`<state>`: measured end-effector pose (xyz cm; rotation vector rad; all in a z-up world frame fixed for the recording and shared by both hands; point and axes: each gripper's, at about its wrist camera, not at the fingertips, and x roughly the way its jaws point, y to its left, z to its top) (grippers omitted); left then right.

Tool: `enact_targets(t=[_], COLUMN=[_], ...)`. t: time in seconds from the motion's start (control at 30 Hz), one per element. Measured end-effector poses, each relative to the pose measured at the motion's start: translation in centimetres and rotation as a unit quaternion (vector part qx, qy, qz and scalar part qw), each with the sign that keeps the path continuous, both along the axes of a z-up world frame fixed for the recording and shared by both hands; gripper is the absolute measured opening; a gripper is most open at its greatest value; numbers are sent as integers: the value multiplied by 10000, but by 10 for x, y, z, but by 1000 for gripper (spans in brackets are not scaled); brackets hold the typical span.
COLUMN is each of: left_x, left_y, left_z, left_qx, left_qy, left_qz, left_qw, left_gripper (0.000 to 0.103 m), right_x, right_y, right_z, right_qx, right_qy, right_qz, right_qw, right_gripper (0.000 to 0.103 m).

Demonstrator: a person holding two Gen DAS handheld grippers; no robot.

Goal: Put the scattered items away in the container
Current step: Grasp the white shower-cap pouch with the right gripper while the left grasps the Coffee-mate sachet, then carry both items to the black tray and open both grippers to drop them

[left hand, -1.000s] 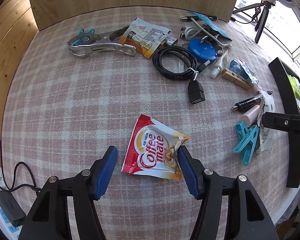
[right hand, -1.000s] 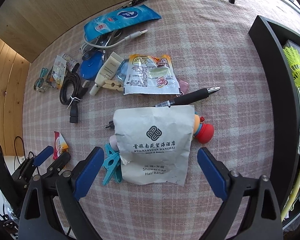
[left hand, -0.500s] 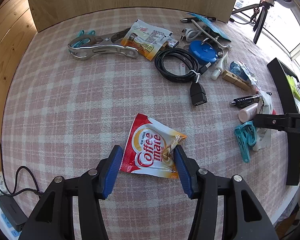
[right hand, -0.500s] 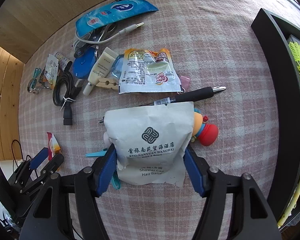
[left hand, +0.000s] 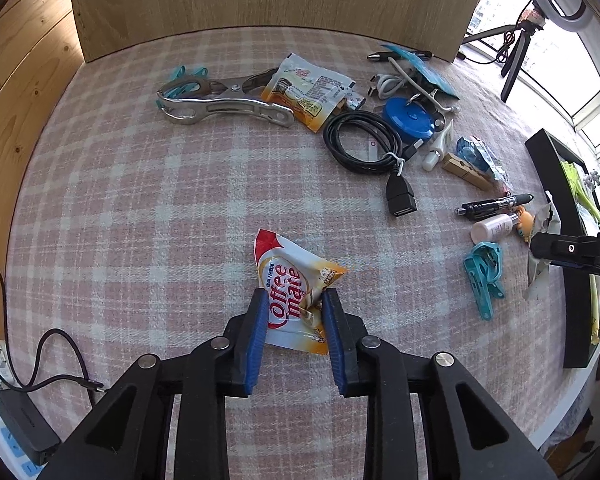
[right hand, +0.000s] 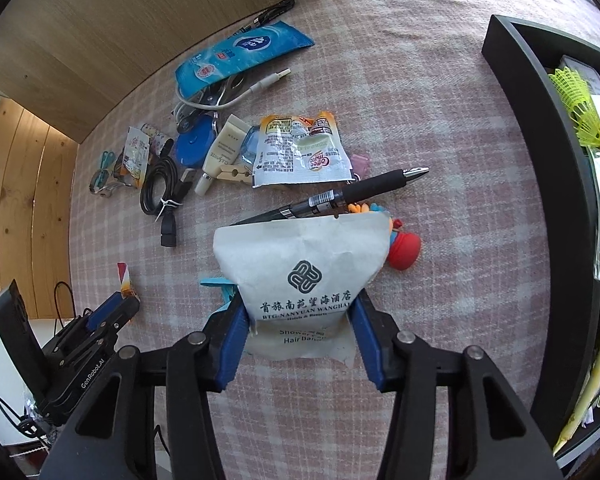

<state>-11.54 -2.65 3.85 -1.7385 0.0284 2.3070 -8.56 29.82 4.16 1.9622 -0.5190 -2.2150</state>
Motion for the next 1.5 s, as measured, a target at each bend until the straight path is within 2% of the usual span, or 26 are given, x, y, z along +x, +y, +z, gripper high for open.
enact_targets(t=[0.03, 0.07, 0.1, 0.2, 0.3, 0.4, 0.5, 0.6, 0.7, 0.73, 1.0, 1.27, 1.5], left_x=[1, 5, 9, 15, 15, 19, 23, 30, 25, 11, 22, 44, 49], left_y=[-3, -6, -9, -24, -27, -38, -46, -40, -5, 27, 129, 254, 354], left_z=[2, 4, 7, 9, 11, 21, 36, 54, 65, 60, 94, 116, 124], left_qx=[8, -49, -78, -98, -92, -46, 78, 15, 44, 47, 376, 632, 767], left_qy=[39, 49, 51, 21, 70, 131, 188, 369, 531, 589, 820, 969, 985], left_qz=[16, 45, 94, 198, 247, 358, 410, 348, 201, 158, -560, -1389, -1905], left_qw=[10000, 10000, 9999, 9998, 9996, 9993, 9990, 9987, 9984, 9981, 9943, 9835, 9737], left_gripper=[9, 8, 8, 8, 7, 7, 7, 7, 7, 8, 8, 8, 8], right_x=[2, -2, 6, 10, 22, 12, 15, 16, 18, 20, 43, 80, 104], right_y=[4, 4, 4, 14, 14, -10, -5, 3, 19, 26, 109, 219, 281], right_z=[2, 12, 28, 44, 50, 47, 60, 74, 86, 90, 111, 118, 113], right_qx=[-12, -10, -6, -37, -108, -110, -104, 1, 78, 126, 486, 752, 943], right_qy=[25, 52, 88, 182, 249, 351, 507, 709, 840, 887, 1037, 985, 853], right_qz=[-14, -22, -23, -39, -69, -103, -84, -87, -131, -157, -632, -1305, -1567], right_qw=[10000, 10000, 10000, 9998, 9996, 9993, 9986, 9974, 9963, 9959, 9914, 9837, 9794], right_gripper=[48, 48, 48, 48, 48, 47, 47, 47, 47, 47, 48, 48, 48])
